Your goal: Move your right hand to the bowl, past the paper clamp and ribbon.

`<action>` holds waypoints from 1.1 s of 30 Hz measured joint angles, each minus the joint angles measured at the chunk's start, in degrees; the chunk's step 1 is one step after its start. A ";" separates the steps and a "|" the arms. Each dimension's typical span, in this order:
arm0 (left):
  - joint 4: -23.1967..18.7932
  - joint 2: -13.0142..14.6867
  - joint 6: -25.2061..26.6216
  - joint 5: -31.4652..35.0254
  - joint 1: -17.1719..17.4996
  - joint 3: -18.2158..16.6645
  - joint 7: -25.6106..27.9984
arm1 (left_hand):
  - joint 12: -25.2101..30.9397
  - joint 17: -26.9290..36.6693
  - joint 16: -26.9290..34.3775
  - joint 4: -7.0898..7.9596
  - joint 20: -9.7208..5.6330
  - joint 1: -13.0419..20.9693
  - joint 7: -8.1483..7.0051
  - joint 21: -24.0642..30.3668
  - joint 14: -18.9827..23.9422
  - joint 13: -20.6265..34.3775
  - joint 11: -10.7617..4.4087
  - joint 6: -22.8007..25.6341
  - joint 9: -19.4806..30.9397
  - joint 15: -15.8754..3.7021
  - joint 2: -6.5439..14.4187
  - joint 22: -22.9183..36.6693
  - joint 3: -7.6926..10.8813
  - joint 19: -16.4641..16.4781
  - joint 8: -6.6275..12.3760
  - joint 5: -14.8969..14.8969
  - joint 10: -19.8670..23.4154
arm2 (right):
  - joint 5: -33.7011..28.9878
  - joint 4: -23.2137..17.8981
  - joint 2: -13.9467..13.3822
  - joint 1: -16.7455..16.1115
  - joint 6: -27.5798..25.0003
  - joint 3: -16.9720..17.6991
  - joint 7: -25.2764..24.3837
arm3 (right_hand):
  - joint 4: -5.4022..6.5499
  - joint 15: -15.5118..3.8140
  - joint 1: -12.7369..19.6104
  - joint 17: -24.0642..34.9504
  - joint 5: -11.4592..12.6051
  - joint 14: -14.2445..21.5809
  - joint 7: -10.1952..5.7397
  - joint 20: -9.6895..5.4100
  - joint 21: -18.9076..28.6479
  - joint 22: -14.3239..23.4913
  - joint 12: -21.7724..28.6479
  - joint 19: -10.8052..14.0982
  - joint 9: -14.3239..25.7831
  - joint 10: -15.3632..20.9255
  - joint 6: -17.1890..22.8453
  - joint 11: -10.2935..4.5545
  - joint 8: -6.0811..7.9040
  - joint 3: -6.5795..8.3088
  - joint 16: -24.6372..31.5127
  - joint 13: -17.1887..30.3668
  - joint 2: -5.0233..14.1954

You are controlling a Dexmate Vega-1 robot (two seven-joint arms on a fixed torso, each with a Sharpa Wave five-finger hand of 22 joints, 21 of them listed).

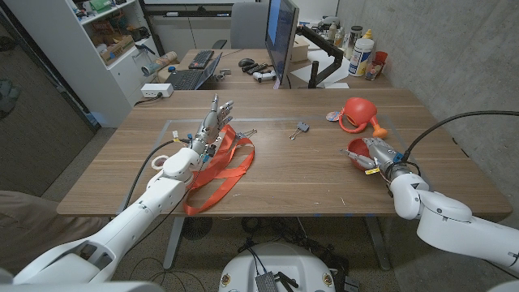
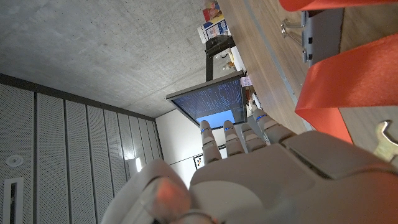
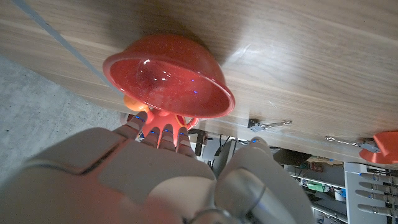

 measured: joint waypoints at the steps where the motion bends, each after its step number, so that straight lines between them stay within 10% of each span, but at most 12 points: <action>1: -0.04 0.00 0.00 0.03 0.01 -0.01 0.07 | 0.00 0.00 0.00 0.00 0.00 0.00 0.00 0.00 0.00 0.00 0.00 0.00 0.00 0.00 0.00 0.00 0.00 0.00 0.00 0.00 0.00 | 0.00 0.00 0.01 0.00 -0.04 -0.05 -0.05 | 0.00 0.00 0.00 0.00 0.00 0.00 0.00 0.00 0.00 0.00 0.00 0.00 0.00 0.00 0.00 0.00 0.00 0.00 0.00 0.00 0.00; 33: 0.64 -0.21 0.43 0.46 -0.75 0.45 -0.05 | 0.00 0.00 0.00 0.16 0.02 0.31 0.00 0.00 0.01 0.00 0.00 -0.01 0.00 0.01 -0.31 0.00 -0.15 0.00 0.03 0.00 0.00 | -1.84 -1.19 -0.12 1.14 -2.44 -3.41 1.47 | -0.23 0.00 0.00 0.00 0.98 0.00 0.00 0.09 -0.44 0.00 0.00 1.15 0.00 -0.30 0.00 0.31 0.00 -0.23 0.00 0.00 0.00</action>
